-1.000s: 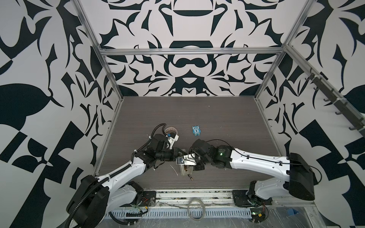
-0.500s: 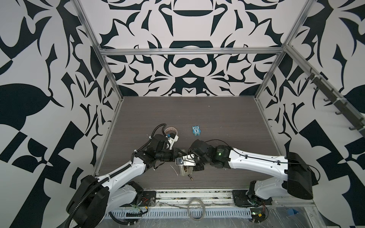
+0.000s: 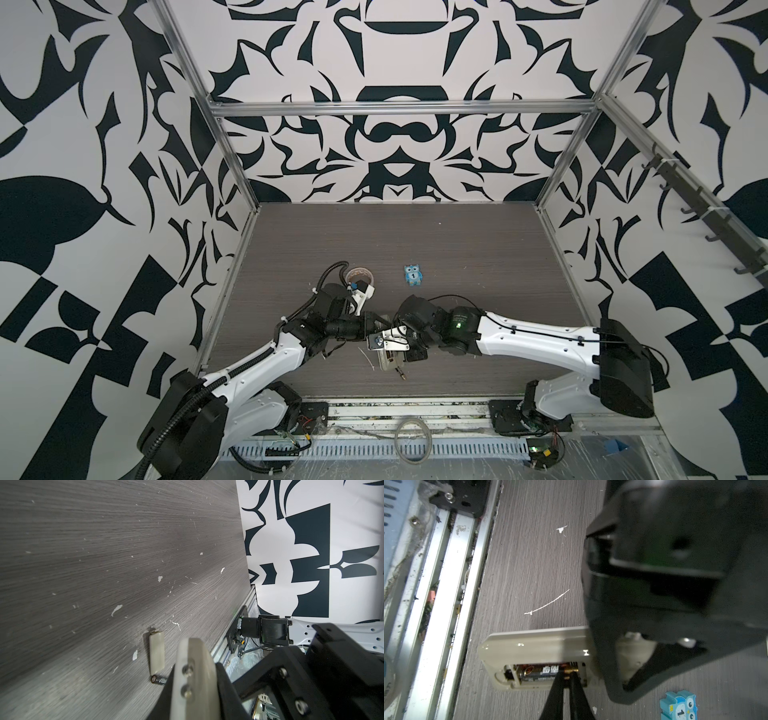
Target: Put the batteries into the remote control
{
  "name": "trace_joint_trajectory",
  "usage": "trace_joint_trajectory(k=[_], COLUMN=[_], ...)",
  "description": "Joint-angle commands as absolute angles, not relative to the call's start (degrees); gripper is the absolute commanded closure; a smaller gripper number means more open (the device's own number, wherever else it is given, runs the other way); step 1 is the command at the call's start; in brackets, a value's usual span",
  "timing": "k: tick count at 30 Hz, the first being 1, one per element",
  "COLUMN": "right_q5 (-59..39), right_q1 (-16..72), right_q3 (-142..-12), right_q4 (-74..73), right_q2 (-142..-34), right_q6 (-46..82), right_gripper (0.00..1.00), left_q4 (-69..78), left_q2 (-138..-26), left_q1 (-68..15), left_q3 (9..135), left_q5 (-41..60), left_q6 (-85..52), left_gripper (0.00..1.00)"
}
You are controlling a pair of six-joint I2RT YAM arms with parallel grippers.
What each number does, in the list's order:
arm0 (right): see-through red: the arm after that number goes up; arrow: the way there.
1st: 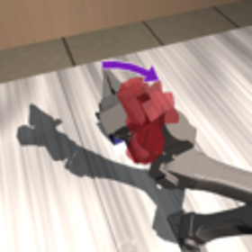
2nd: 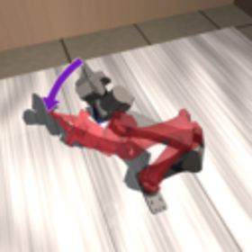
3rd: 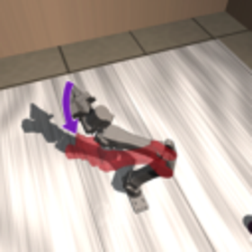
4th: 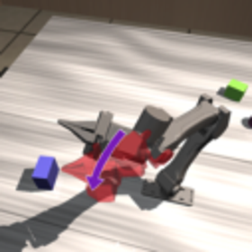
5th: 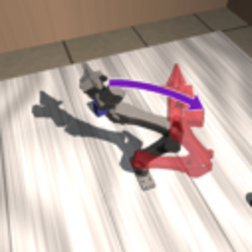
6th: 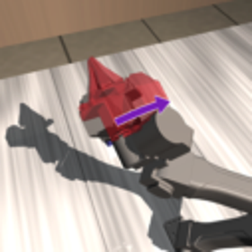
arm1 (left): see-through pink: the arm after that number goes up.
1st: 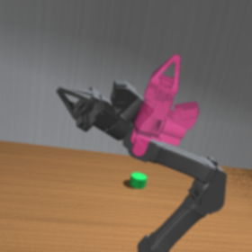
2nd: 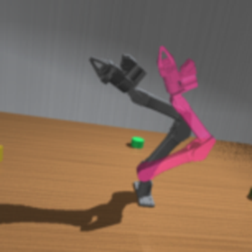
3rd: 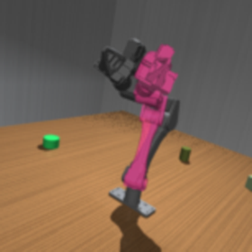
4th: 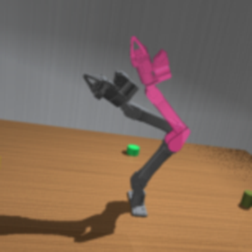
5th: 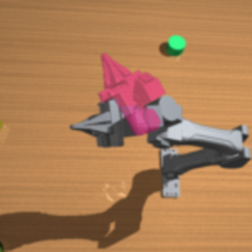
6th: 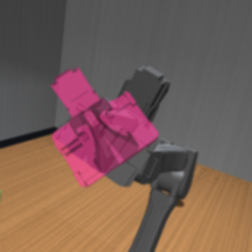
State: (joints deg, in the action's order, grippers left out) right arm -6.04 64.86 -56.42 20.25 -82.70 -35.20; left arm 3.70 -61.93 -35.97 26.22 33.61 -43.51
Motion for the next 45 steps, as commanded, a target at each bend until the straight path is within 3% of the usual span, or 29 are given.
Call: trace_joint_trajectory(k=[1, 9, 19, 30, 45], right_q5=[-5.07, -1.38, 3.17, 6.37, 4.81], right_q1=[65.64, 66.07, 66.11, 66.1, 66.04], right_q3=[-56.44, -56.52, -52.5, -49.26, -49.21], right_q4=[23.19, 22.34, 16.17, 15.11, 24.42], right_q2=[-84.66, -83.02, -72.98, -64.72, -66.68], right_q6=[-35.53, -34.73, -30.13, -23.11, -10.44], right_gripper=[0.89, 0.86, 0.78, 0.63, 0.61], left_q4=[12.34, 11.91, 12.83, 13.89, 12.01], left_q2=[-59.23, -59.85, -59.63, -59.33, -57.68], left_q1=[-36.04, -36.04, -35.16, -34.1, -25.98], left_q3=[27.33, 27.18, 26.0, 25.06, 20.97], left_q5=[38.38, 37.7, 35.34, 34.52, 31.32], left_q6=[-45.45, -45.01, -45.18, -45.7, -47.93], left_gripper=[1.0, 1.0, 1.0, 1.0, 1.0])
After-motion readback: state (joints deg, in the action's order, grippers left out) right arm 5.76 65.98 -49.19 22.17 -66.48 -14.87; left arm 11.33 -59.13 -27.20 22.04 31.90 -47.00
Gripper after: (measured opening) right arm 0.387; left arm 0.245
